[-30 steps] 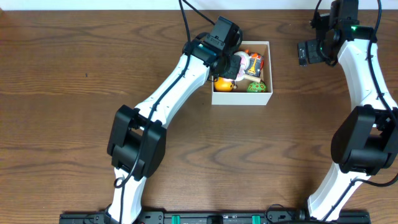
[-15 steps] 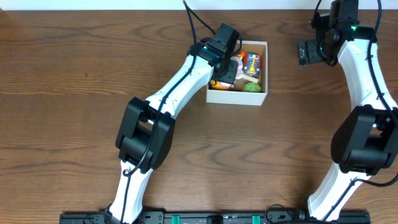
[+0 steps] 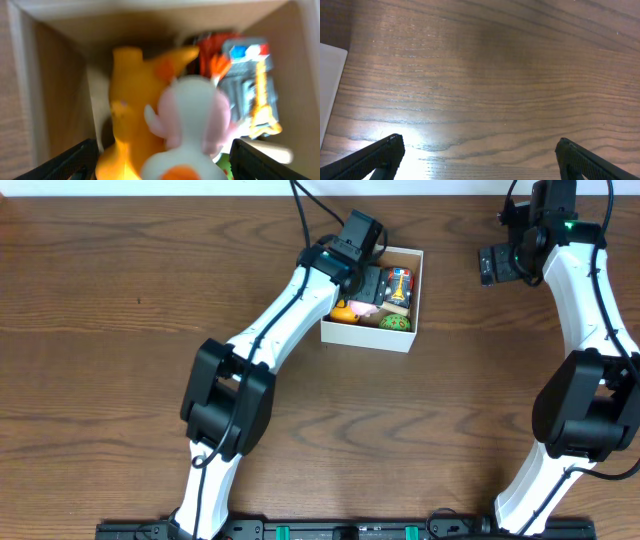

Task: Pack container
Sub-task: 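Lower the pink bunny into the box and open the left gripper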

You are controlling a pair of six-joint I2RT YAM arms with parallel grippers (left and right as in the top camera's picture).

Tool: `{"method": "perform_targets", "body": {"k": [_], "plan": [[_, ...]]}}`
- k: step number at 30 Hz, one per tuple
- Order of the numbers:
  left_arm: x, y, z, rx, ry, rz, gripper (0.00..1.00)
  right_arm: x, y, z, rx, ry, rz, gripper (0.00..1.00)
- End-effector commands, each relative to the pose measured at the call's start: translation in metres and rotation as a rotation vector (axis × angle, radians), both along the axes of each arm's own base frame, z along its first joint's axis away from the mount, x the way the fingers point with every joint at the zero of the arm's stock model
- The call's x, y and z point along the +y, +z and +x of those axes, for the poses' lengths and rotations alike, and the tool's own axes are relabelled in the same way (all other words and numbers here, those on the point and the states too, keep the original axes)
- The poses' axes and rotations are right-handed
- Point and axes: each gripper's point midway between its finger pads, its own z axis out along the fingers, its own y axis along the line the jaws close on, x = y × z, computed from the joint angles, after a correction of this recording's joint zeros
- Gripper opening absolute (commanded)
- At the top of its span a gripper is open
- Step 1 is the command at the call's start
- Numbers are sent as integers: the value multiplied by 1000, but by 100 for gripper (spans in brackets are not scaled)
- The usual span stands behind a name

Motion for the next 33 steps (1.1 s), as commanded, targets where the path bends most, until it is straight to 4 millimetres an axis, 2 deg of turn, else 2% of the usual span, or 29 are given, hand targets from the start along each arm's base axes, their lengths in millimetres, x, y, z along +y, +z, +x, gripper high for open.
{"method": "perform_targets", "body": {"k": [1,5,6,8,11,18,25,33], "plan": [[3,48,7,-100,15,-42,85,-3,-4,0,5,-18,0,99],[3,64,7,-126,15,-58,85,-4,-4,0,5,-19,1,99],[3,65,7,-128,15,-60,81,-4,-4,0,5,-19,1,99],[3,66,6,-127,12,-64,55,-4,-4,0,5,-19,1,99],[-3,66,1,-103,-14,-90,7,-4,-4,0,5,-19,1,99],[-7,59,-8,-58,-40,-104,6,-3,-4,0,5,-18,0,99],[-6,28,-23,35,-52,-56,6,-4,-4,0,5,-19,1,99],[-8,26,-27,43,-63,-49,6,-4,-4,0,5,-19,1,99]]}}
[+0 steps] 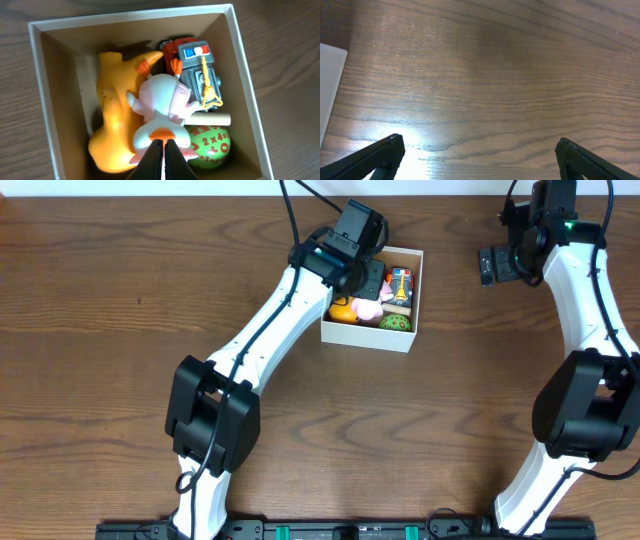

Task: Pack container
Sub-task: 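Lower the pink bunny into the box and open the left gripper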

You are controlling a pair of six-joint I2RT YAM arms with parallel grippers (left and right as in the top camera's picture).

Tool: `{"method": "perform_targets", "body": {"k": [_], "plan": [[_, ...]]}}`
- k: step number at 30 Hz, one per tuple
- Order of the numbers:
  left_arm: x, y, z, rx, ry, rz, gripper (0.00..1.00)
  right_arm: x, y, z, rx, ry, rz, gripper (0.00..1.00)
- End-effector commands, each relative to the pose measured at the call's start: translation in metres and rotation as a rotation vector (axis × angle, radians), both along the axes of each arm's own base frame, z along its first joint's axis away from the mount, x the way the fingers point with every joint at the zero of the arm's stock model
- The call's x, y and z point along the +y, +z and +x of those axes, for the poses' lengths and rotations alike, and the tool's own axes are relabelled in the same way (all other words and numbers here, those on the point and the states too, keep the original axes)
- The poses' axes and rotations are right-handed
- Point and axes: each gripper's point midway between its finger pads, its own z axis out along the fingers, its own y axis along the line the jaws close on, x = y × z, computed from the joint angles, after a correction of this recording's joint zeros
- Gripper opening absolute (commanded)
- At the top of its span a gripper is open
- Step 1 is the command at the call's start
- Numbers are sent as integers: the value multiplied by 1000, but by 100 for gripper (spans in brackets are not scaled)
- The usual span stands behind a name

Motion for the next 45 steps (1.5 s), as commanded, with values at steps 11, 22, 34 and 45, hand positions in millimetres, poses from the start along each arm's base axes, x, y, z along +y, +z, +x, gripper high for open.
{"method": "perform_targets", "body": {"k": [11,22,34,45], "plan": [[-5,-51,-17,133,-46,35,6,-4,-4,0,5,-19,0,99],[-1,-94,-22,196,-98,107,6,-4,-4,0,5,-19,0,99],[7,-111,-23,216,-113,153,6,-4,-4,0,5,-19,0,99],[16,-118,-19,200,-114,207,6,-4,-4,0,5,-19,0,99]]}}
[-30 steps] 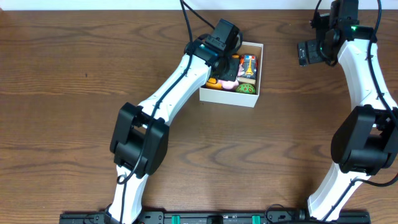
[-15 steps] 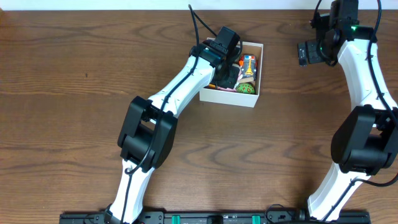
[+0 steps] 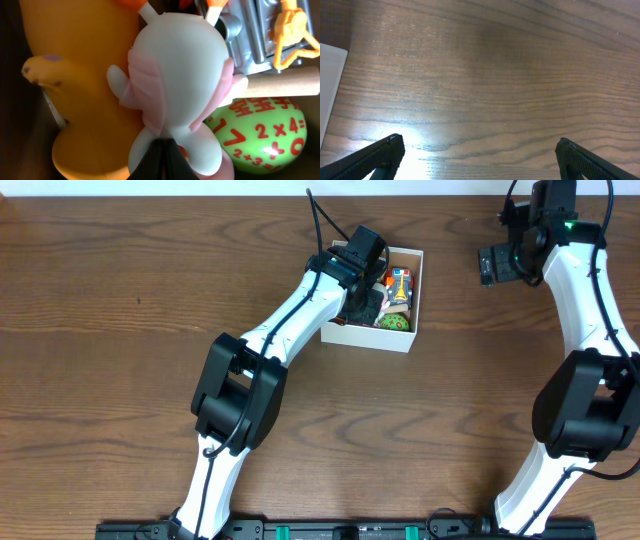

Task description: Pack container

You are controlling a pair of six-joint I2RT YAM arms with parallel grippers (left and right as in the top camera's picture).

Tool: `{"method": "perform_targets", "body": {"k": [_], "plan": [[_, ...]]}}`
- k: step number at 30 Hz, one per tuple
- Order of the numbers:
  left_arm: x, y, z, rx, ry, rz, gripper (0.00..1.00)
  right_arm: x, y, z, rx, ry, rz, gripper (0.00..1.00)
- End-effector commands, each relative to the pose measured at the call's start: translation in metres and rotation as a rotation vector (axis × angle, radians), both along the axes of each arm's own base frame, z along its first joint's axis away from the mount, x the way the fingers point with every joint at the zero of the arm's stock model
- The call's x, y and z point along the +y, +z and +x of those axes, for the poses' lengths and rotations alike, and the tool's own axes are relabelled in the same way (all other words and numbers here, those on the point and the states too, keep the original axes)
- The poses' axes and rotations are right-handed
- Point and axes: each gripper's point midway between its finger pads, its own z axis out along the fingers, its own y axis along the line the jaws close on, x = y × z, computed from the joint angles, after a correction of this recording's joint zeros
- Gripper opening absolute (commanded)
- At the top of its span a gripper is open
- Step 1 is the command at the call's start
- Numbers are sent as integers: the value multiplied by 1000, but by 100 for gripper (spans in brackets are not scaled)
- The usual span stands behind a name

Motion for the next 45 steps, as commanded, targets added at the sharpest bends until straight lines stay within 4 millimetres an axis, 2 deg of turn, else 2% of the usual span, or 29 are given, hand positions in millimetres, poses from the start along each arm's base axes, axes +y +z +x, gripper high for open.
{"method": "perform_targets", "body": {"k": [1,4,8,11,13,15,18,22,28,34,39,45], "plan": [[13,-21,2,10,0,69,7,-4,-4,0,5,-19,0,99],[12,-4,10,-24,7,47,13,-4,-4,0,5,-19,0,99],[12,30,23,-90,23,6,17,-4,-4,0,5,-19,0,99],[16,53,27,-130,34,-17,29,-4,-4,0,5,-19,0,99],[19,65,28,-145,40,-27,44,-4,-4,0,5,-19,0,99],[22,75,28,-159,46,-34,54,-4,-4,0,5,-19,0,99],[29,91,32,-185,63,-48,57,-4,-4,0,5,-19,0,99],[51,104,43,-209,109,-57,71,-4,-4,0,5,-19,0,99],[114,105,71,-210,254,-50,89,-4,-4,0,5,-19,0,99],[203,105,96,-238,434,19,100,-4,-4,0,5,-19,0,99],[265,108,108,-259,553,32,98,-4,-4,0,5,-19,0,99],[317,108,109,-261,649,44,98,-4,-4,0,5,-19,0,99]]}}
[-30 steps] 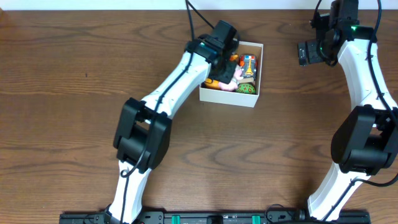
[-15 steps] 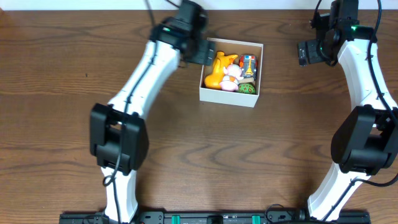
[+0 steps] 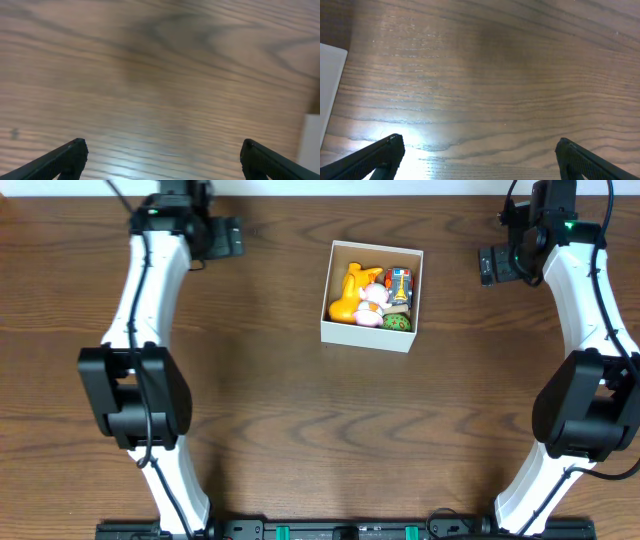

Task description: Pack container

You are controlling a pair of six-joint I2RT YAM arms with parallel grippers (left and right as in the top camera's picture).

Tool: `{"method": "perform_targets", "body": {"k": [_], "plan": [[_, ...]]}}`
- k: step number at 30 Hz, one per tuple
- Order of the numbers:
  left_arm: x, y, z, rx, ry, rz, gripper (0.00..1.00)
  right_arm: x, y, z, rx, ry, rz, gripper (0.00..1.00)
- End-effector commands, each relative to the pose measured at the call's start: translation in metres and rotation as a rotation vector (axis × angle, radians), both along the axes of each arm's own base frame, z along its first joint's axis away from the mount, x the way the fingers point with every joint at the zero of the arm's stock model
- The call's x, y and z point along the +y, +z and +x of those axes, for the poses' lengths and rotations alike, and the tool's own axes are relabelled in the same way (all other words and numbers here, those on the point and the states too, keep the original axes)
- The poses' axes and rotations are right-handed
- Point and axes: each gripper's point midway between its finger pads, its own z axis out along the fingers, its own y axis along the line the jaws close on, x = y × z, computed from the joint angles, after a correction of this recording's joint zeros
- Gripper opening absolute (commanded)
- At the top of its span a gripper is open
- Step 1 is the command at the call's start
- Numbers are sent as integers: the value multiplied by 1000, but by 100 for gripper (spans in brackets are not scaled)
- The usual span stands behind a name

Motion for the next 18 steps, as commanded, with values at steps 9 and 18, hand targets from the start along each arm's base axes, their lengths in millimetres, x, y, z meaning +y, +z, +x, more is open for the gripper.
{"method": "perform_targets", "body": {"k": [9,18], "plan": [[47,18,1,-41,90,11,98,-4,-4,0,5,-19,0,99],[47,18,1,-41,91,11,98,-4,-4,0,5,-19,0,99]]}}
